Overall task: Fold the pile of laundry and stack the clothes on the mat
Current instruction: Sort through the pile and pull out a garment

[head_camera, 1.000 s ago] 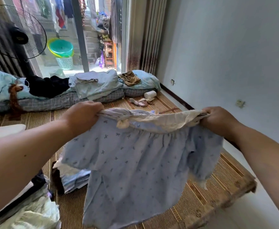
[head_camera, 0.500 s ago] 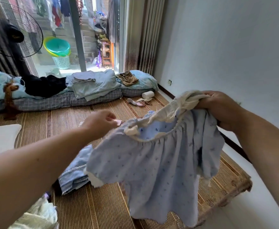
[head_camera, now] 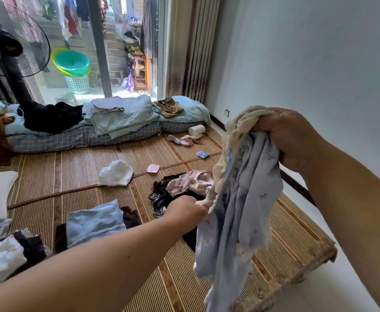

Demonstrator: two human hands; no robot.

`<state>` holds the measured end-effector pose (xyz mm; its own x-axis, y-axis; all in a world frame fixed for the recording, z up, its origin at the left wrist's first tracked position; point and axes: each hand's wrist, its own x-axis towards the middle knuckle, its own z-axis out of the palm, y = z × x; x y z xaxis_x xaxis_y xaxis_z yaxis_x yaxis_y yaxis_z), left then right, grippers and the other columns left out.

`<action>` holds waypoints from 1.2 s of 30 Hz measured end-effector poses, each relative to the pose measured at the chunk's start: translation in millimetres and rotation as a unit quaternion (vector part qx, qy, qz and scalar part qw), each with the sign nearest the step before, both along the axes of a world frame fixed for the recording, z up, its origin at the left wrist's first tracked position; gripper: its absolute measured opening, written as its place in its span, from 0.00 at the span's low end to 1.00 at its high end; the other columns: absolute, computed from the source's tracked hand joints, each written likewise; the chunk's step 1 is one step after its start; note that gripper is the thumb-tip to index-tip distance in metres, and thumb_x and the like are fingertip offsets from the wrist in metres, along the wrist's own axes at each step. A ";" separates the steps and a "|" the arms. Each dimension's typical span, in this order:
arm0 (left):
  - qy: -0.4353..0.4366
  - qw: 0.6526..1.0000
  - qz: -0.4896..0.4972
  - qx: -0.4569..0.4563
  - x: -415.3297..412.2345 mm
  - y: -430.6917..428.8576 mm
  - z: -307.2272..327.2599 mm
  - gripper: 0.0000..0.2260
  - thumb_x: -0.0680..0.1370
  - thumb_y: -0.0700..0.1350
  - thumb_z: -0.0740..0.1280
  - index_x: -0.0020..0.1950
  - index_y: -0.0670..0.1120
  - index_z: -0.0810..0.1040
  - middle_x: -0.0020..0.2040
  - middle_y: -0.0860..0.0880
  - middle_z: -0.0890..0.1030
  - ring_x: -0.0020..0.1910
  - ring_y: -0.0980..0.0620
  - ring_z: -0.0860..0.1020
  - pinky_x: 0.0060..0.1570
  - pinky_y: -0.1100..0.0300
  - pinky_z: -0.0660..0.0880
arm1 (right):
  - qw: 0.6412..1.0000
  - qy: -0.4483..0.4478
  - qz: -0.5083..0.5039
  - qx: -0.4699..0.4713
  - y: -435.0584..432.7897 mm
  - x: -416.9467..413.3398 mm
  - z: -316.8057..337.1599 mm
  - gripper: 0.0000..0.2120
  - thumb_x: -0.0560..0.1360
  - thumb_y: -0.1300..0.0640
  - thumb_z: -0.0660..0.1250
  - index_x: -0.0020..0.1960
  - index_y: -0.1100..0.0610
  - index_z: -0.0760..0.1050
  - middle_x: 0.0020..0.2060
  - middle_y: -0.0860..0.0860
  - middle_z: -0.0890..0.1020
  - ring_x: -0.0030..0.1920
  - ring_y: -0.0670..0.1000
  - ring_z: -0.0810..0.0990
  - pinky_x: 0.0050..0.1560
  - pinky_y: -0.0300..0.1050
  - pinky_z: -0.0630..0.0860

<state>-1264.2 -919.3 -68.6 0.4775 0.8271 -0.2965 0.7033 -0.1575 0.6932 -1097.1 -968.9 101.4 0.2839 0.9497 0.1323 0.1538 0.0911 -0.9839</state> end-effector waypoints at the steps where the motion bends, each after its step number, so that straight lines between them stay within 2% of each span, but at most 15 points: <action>1: 0.010 1.000 0.010 -0.009 -0.7 3.5 1.4 0.08 0.73 0.46 0.64 0.37 0.42 0.77 0.33 0.48 0.77 0.33 0.49 0.75 0.32 0.58 0.69 | 1.000 -0.017 -0.019 -0.008 -1.5 5.8 -2.7 0.06 0.70 0.67 0.68 0.45 0.62 0.82 0.43 0.59 0.84 0.44 0.56 0.83 0.48 0.48 0.80; 4: -0.095 0.976 0.137 -0.137 -18.8 19.1 9.3 0.08 0.74 0.42 0.68 0.45 0.38 0.81 0.39 0.44 0.82 0.36 0.47 0.82 0.32 0.55 0.79 | 0.973 -0.190 -0.124 -0.047 -5.9 28.6 -15.4 0.03 0.69 0.62 0.72 0.42 0.59 0.81 0.41 0.60 0.84 0.44 0.58 0.83 0.45 0.50 0.79; 7: -0.251 0.894 0.231 -0.291 -41.9 37.3 23.6 0.10 0.79 0.42 0.61 0.39 0.42 0.76 0.32 0.46 0.79 0.22 0.53 0.76 0.23 0.64 0.68 | 0.867 -0.456 -0.163 -0.118 -12.4 54.4 -31.4 0.03 0.70 0.65 0.67 0.41 0.60 0.78 0.38 0.59 0.81 0.44 0.61 0.79 0.36 0.46 0.69; 9: -0.344 0.853 0.225 -0.321 -51.8 51.3 33.5 0.13 0.82 0.41 0.56 0.40 0.42 0.75 0.30 0.45 0.76 0.20 0.53 0.74 0.22 0.66 0.70 | 0.828 -0.516 -0.142 -0.166 -17.4 64.6 -43.3 0.05 0.70 0.66 0.65 0.40 0.57 0.76 0.39 0.58 0.79 0.44 0.61 0.77 0.37 0.45 0.64; 11: -0.346 0.887 0.185 -0.242 -57.7 60.1 46.5 0.11 0.82 0.41 0.56 0.45 0.42 0.76 0.34 0.47 0.75 0.28 0.51 0.76 0.28 0.64 0.74 | 0.830 -0.510 -0.131 -0.183 -21.9 71.6 -54.6 0.11 0.71 0.65 0.65 0.35 0.52 0.71 0.36 0.54 0.76 0.41 0.58 0.74 0.34 0.44 0.61; 14: -0.226 0.966 0.121 0.034 -64.3 70.5 61.0 0.07 0.80 0.41 0.60 0.46 0.46 0.77 0.38 0.52 0.75 0.41 0.52 0.73 0.41 0.65 0.70 | 0.871 -0.452 -0.100 -0.163 -25.4 77.7 -63.7 0.12 0.71 0.61 0.65 0.32 0.50 0.68 0.32 0.49 0.74 0.36 0.53 0.72 0.32 0.43 0.62; 16: -0.203 0.971 0.069 0.107 -71.1 78.7 69.4 0.09 0.81 0.43 0.60 0.41 0.47 0.75 0.37 0.52 0.75 0.40 0.52 0.72 0.41 0.59 0.68 | 0.880 -0.442 -0.068 -0.163 -26.2 81.3 -65.1 0.14 0.73 0.61 0.68 0.33 0.48 0.70 0.32 0.46 0.75 0.35 0.47 0.72 0.33 0.43 0.63; 18: -0.093 0.975 -0.030 0.198 -81.9 84.3 79.5 0.09 0.79 0.47 0.63 0.41 0.46 0.75 0.34 0.54 0.74 0.35 0.52 0.71 0.34 0.63 0.66 | 0.870 -0.456 -0.038 -0.184 -26.5 85.7 -65.2 0.12 0.72 0.60 0.69 0.35 0.47 0.73 0.34 0.44 0.77 0.37 0.46 0.75 0.34 0.42 0.65; 22: 0.129 0.919 -0.188 0.320 -104.2 88.3 88.2 0.16 0.69 0.62 0.72 0.41 0.56 0.68 0.35 0.54 0.77 0.34 0.52 0.73 0.32 0.58 0.65 | 0.850 -0.480 -0.037 -0.215 -28.8 94.2 -66.7 0.11 0.65 0.46 0.65 0.31 0.53 0.74 0.30 0.51 0.78 0.35 0.53 0.76 0.33 0.45 0.66; 25: 0.143 0.926 -0.141 0.320 -104.8 94.8 79.3 0.06 0.76 0.49 0.64 0.52 0.54 0.71 0.45 0.54 0.78 0.43 0.51 0.76 0.40 0.60 0.68 | 0.891 -0.411 -0.060 -0.181 -26.9 105.6 -75.9 0.13 0.71 0.51 0.70 0.33 0.58 0.76 0.32 0.56 0.79 0.36 0.55 0.76 0.37 0.48 0.68; 28: 0.220 0.927 -0.058 0.298 -108.8 102.8 74.9 0.13 0.77 0.36 0.57 0.54 0.51 0.75 0.44 0.55 0.68 0.51 0.51 0.70 0.54 0.60 0.71 | 0.918 -0.352 -0.065 -0.170 -17.8 126.7 -86.3 0.06 0.76 0.61 0.67 0.40 0.59 0.77 0.38 0.57 0.80 0.42 0.58 0.77 0.41 0.49 0.71; 29: 0.157 0.953 0.018 0.259 -103.3 102.2 74.2 0.11 0.78 0.37 0.58 0.50 0.49 0.77 0.41 0.54 0.69 0.49 0.51 0.72 0.51 0.58 0.73 | 0.921 -0.342 -0.064 -0.172 -13.6 135.7 -88.0 0.05 0.76 0.62 0.66 0.42 0.61 0.76 0.40 0.59 0.80 0.44 0.60 0.77 0.41 0.50 0.70; 32: 0.082 0.940 0.094 0.317 -99.4 104.7 74.8 0.07 0.76 0.43 0.66 0.38 0.48 0.77 0.35 0.51 0.77 0.37 0.49 0.76 0.36 0.55 0.70 | 0.934 -0.319 -0.033 -0.158 -1.2 164.4 -80.1 0.05 0.77 0.62 0.65 0.43 0.58 0.77 0.40 0.57 0.80 0.43 0.58 0.77 0.38 0.47 0.70; 34: 0.044 0.956 0.125 0.262 -95.8 100.7 69.1 0.09 0.75 0.40 0.68 0.35 0.49 0.75 0.32 0.51 0.76 0.33 0.49 0.73 0.32 0.57 0.66 | 0.948 -0.270 0.026 -0.164 5.9 181.8 -67.4 0.02 0.77 0.59 0.68 0.45 0.55 0.79 0.42 0.54 0.83 0.44 0.55 0.81 0.40 0.46 0.75; 36: -0.024 0.976 0.119 0.181 -90.9 87.2 70.3 0.11 0.76 0.36 0.68 0.35 0.47 0.75 0.30 0.50 0.76 0.32 0.50 0.73 0.30 0.59 0.66 | 0.950 -0.225 0.095 -0.192 9.5 194.7 -54.5 0.12 0.71 0.51 0.71 0.52 0.55 0.81 0.47 0.55 0.85 0.49 0.56 0.84 0.49 0.51 0.79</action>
